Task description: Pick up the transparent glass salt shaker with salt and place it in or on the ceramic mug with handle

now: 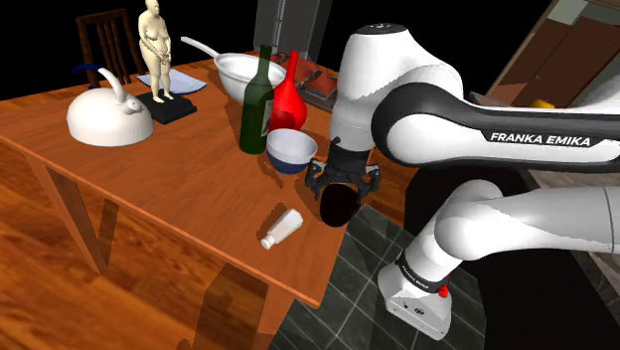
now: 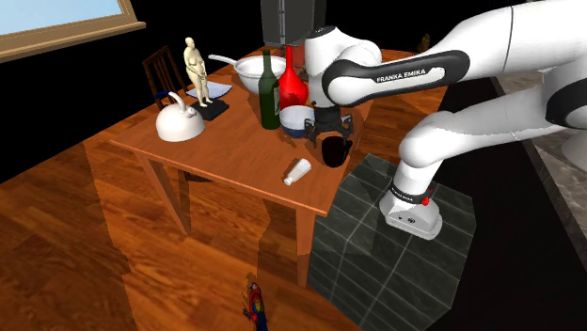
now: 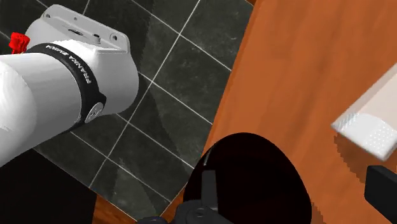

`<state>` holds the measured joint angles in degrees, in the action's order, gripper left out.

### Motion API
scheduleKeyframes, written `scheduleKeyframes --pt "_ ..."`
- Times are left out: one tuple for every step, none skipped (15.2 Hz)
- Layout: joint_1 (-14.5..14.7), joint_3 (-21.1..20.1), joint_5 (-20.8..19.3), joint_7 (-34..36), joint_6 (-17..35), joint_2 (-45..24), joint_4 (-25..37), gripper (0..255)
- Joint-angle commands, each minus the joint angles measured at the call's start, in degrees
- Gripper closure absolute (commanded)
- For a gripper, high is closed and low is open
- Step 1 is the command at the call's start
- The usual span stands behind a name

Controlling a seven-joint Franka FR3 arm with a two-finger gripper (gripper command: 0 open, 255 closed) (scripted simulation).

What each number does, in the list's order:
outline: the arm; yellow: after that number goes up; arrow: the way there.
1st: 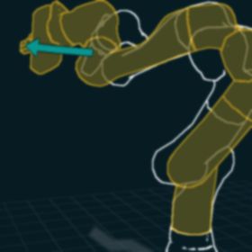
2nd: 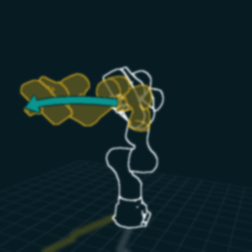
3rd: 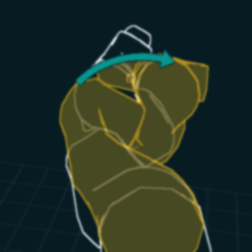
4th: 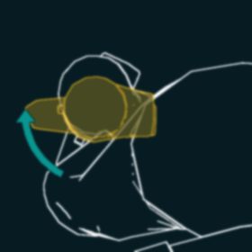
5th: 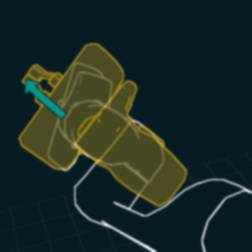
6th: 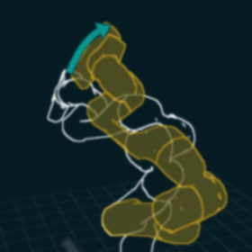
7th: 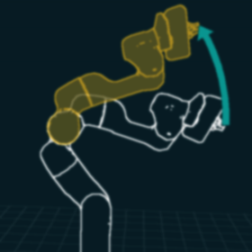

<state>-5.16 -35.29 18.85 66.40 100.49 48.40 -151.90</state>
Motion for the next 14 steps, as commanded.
scheduleKeyframes --pt "-1.77 -5.3 2.6 7.85 3.73 -2.3 0.41 0" --pt "-3.07 -7.89 3.43 11.46 5.43 -3.75 1.06 0" --pt "-4.58 -10.55 4.08 15.07 7.15 -5.29 1.84 0" --pt "-6.34 -13.3 4.54 18.7 8.85 -6.92 2.74 0" --pt "-8.35 -16.15 4.81 22.34 10.54 -8.6 3.75 0" --pt "-10.58 -19.07 4.84 26.03 12.21 -10.36 4.86 0" --pt "-13.12 -22.15 4.67 29.75 13.84 -12.13 6.07 0" --pt "-15.98 -25.41 4.28 33.5 15.4 -13.9 7.37 0" --pt "-19.22 -28.9 3.74 37.26 16.88 -15.61 8.76 0" --pt "-20.14 -29.85 3.66 38.11 17.2 -15.94 9.12 0" --pt "-20.48 -30.44 3.76 38.13 18.07 -16.26 8.62 0" --pt "-20.83 -31.04 3.83 38.17 18.96 -16.61 8.13 0" --pt "-21.21 -31.65 3.88 38.23 19.86 -16.99 7.64 0" --pt "-21.61 -32.29 3.92 38.3 20.78 -17.4 7.17 0"
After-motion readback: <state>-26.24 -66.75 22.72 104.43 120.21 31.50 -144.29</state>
